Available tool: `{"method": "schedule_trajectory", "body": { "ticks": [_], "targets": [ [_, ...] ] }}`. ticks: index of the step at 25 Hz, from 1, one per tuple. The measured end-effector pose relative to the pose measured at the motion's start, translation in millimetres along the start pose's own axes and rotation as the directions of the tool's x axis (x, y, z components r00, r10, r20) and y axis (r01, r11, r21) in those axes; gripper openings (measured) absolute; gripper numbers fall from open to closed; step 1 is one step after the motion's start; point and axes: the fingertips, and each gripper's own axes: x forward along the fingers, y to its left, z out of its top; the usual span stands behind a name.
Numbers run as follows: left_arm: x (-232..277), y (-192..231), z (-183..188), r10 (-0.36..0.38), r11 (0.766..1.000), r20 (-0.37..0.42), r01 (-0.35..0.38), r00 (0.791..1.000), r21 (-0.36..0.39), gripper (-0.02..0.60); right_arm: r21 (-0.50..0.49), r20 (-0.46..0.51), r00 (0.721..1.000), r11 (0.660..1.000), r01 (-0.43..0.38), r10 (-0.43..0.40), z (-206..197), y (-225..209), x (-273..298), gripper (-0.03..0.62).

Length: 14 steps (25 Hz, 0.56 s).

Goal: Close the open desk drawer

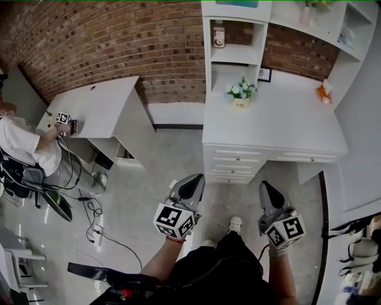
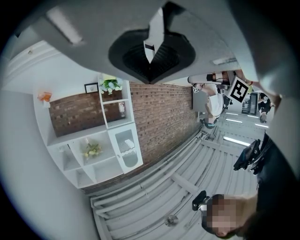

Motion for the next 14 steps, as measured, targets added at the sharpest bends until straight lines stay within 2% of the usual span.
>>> {"method": "schedule_trajectory", "body": {
  "ticks": [14],
  "targets": [
    [-12.8,11.0,-5.3,0.018,1.0,-0.004,-0.018,1.0,-0.018,0.002,0.031,-0.027,0.999,0.999,0.024,-0.023,-13.9,8.3,-0.5,-0.002]
  ]
}}
